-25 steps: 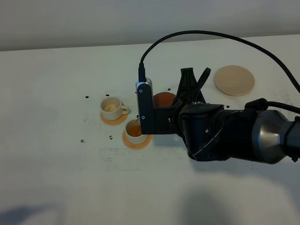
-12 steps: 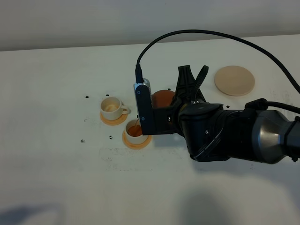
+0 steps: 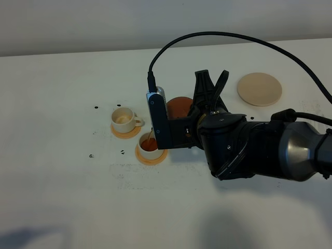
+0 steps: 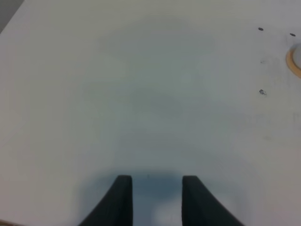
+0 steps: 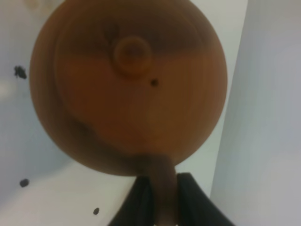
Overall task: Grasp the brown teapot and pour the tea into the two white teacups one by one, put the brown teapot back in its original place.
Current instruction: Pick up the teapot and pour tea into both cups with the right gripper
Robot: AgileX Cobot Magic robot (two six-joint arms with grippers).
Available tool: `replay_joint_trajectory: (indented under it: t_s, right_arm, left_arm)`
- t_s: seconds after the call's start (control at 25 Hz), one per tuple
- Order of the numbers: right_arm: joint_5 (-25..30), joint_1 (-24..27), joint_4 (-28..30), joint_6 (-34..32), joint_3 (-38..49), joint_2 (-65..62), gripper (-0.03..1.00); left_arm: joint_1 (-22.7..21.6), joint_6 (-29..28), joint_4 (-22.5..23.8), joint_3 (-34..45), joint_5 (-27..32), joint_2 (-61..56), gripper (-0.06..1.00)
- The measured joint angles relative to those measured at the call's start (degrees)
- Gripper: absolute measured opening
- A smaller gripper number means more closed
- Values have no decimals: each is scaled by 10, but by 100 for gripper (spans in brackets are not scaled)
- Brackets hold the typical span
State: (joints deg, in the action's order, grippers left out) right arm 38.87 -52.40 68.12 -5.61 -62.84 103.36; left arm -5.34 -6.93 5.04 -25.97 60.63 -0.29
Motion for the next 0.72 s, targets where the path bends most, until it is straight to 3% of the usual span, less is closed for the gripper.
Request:
replay_joint_trajectory:
  t_s: [0.72]
  right_arm:
    - [12,0,16,0,-6,0,9]
  left_arm:
    - [0,0,0,0,0,0,25]
